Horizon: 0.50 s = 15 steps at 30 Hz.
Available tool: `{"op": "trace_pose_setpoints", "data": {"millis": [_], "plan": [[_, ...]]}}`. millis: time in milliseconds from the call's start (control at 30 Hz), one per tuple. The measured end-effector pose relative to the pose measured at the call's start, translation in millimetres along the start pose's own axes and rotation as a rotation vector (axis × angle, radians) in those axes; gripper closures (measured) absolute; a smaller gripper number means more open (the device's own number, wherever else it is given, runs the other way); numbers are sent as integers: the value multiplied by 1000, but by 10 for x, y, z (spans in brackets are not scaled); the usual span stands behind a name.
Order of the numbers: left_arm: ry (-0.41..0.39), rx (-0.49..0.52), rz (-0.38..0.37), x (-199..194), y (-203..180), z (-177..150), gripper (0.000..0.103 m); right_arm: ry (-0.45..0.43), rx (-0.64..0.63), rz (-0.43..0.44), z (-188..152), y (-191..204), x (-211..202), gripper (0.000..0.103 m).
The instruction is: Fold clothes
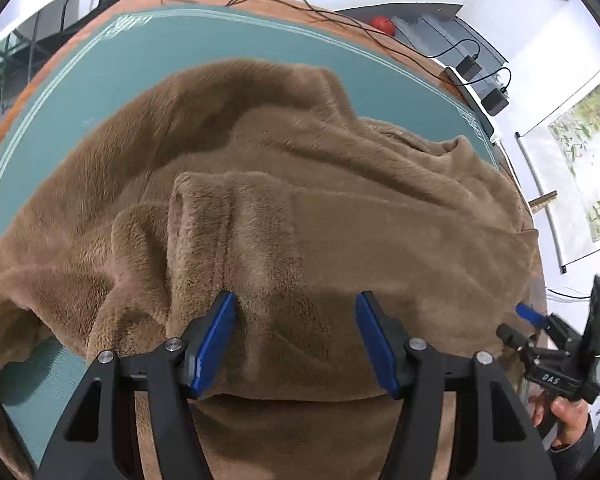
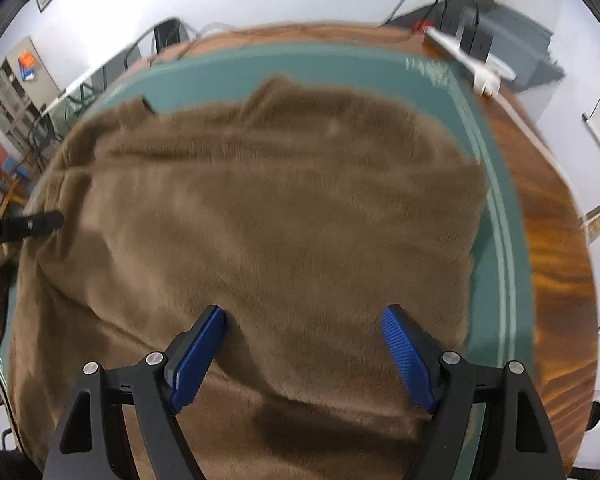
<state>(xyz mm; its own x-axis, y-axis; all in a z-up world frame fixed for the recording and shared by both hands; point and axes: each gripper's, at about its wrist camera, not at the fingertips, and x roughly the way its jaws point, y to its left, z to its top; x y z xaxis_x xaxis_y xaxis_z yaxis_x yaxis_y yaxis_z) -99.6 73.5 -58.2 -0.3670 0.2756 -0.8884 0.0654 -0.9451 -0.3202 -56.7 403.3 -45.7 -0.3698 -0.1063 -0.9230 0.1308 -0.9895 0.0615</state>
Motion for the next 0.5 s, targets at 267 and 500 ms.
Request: {"op": "trace_pose_setpoints", "data": {"millis": [267,500], "plan": [[-7,-3,-12,-26,-54,81,36,43,-36,-9,-142,7,25,20],[-7,34,26,145,-116,222,35,-64,82,14,352,-231,-193,20]]}}
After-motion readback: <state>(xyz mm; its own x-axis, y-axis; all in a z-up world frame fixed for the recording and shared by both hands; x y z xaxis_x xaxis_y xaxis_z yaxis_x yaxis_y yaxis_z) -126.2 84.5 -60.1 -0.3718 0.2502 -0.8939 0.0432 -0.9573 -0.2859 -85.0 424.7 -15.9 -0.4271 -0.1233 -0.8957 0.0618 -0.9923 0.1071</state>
